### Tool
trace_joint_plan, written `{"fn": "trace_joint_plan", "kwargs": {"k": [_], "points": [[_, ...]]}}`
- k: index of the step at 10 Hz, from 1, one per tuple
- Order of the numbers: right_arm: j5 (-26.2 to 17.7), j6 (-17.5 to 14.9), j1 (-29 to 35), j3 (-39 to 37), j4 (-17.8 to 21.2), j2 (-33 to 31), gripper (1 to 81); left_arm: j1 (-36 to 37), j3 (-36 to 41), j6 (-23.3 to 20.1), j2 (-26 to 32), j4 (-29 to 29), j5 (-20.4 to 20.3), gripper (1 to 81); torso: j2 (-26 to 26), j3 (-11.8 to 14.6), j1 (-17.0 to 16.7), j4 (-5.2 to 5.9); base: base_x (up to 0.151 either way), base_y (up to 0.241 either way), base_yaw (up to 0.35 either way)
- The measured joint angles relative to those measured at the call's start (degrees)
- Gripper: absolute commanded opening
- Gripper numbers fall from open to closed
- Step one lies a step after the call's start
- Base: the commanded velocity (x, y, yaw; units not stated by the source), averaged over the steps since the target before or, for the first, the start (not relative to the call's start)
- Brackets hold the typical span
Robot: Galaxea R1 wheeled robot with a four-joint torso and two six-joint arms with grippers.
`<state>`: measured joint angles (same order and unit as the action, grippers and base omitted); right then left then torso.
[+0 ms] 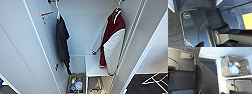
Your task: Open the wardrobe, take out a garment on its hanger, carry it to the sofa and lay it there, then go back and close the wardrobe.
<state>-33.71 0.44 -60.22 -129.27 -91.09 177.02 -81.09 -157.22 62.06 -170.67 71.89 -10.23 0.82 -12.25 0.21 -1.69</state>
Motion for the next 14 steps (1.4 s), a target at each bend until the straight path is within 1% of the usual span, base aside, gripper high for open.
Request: {"fn": "trace_joint_plan", "kwargs": {"k": [1, 2, 3, 4, 6, 8, 9, 10, 11, 14], "points": [[-3.11, 3.35, 1.68, 1.46, -2.24, 0.1, 81.1, 0.0, -0.06, -0.1, 0.07, 0.0, 0.0, 81.1, 0.0, 0.0, 0.0, 0.0, 0.0, 0.0, 0.0], [-6.8, 9.03, 3.44, 2.29, -5.41, 0.41, 81.1, 0.0, -0.05, -0.1, 0.02, 0.0, -0.07, 81.1, 0.0, 0.0, 0.0, 0.0, 0.0, 0.0, 0.0], [-9.81, 13.92, 4.39, 2.56, -7.84, 0.68, 81.1, 0.0, -0.05, -0.16, -0.15, -0.01, -0.07, 81.1, 0.0, 0.0, 0.02, 0.0, 0.0, 0.0, 0.0], [-12.0, 18.02, 4.49, 2.43, -9.48, 0.77, 81.1, 0.02, -0.05, -0.24, -0.17, 0.0, -0.16, 81.1, 0.0, 0.0, 0.02, 0.0, 0.0, 0.0, 0.0], [-16.43, 24.86, 4.5, -1.57, -11.19, 1.57, 81.1, 0.0, -0.06, -0.84, -0.8, 0.0, -0.11, 81.1, 0.0, 0.0, 0.02, 0.0, 0.0, 0.0, 0.0], [-22.36, 32.28, 6.28, -6.57, -12.41, 1.68, 81.1, 0.0, 0.05, -1.76, -1.44, 0.0, -0.22, 81.1, 0.0, 0.0, 0.02, 0.0, 0.0, 0.0, 0.0], [-24.61, 34.97, 7.14, -8.9, -12.93, 1.71, 81.1, 0.0, 0.06, -1.79, -1.57, 0.0, -0.27, 81.1, 0.0, 0.0, 0.02, 0.0, 0.0, 0.0, 0.0], [-25.22, 37.01, 7.61, -10.7, -13.65, 2.01, 81.1, -0.02, 0.05, -2.19, -1.77, 0.0, -0.24, 81.1, 0.0, 0.0, 0.02, 0.0, 0.0, 0.0, 0.0], [-26.16, 38.56, 7.72, -12.5, -13.76, 2.17, 81.1, -0.05, 0.05, -3.52, -1.9, 0.0, -0.24, 81.1, 0.0, 0.0, 0.02, 0.0, 0.0, 0.0, 0.0], [-27.59, 41.59, 7.66, -19.14, -13.74, 1.38, 81.1, -0.5, 0.06, -3.72, -2.33, 0.0, -0.4, 81.1, 0.0, 0.0, 0.04, 0.0, 0.0, 0.0, 0.0]]}}
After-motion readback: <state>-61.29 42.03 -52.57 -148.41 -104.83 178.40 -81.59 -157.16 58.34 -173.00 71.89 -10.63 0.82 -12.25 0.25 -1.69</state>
